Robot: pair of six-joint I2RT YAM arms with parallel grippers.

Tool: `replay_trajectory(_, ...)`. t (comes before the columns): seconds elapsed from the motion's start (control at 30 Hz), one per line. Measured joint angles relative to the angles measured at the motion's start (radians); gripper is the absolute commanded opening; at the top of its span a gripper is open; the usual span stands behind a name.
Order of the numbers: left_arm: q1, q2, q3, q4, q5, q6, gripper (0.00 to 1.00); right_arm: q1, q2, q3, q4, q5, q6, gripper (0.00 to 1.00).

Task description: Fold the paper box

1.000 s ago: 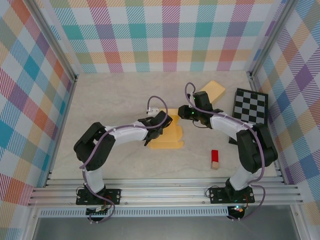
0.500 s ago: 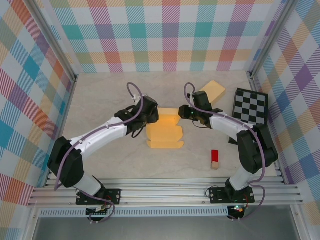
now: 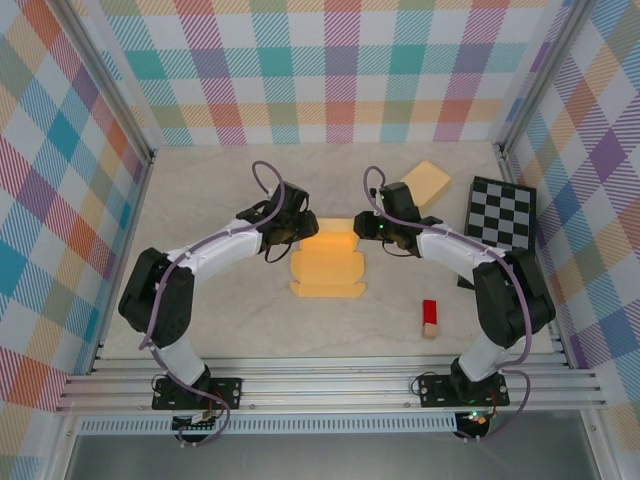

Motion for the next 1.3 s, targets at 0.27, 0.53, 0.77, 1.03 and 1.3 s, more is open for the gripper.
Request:
replay_trajectory(0.27,0.033,0.013,-0.007,0.056,0.006,-0.014,0.12,0.009,0.000,0.005,-0.011,0.013,-0.016,0.18)
replay_trajectory(0.53,0.034,0.008,-0.041,0.115,0.002,-0.020,0.02,0.012,0.003,0.029,-0.051,0.021,-0.023,0.18)
replay_trajectory(0.77,0.036,0.005,-0.031,0.067,-0.010,0.005,0.49,0.034,0.006,0.044,-0.087,0.088,-0.009,0.18)
replay_trajectory(1.03,0.038,-0.159,-0.031,-0.224,-0.068,-0.055,0.63,0.053,-0.007,0.044,-0.107,0.185,0.056,0.19)
replay_trajectory(1.3,0.007,-0.389,-0.535,-0.043,0.083,-0.271,0.66,0.056,-0.008,0.045,-0.114,0.213,0.072,0.19)
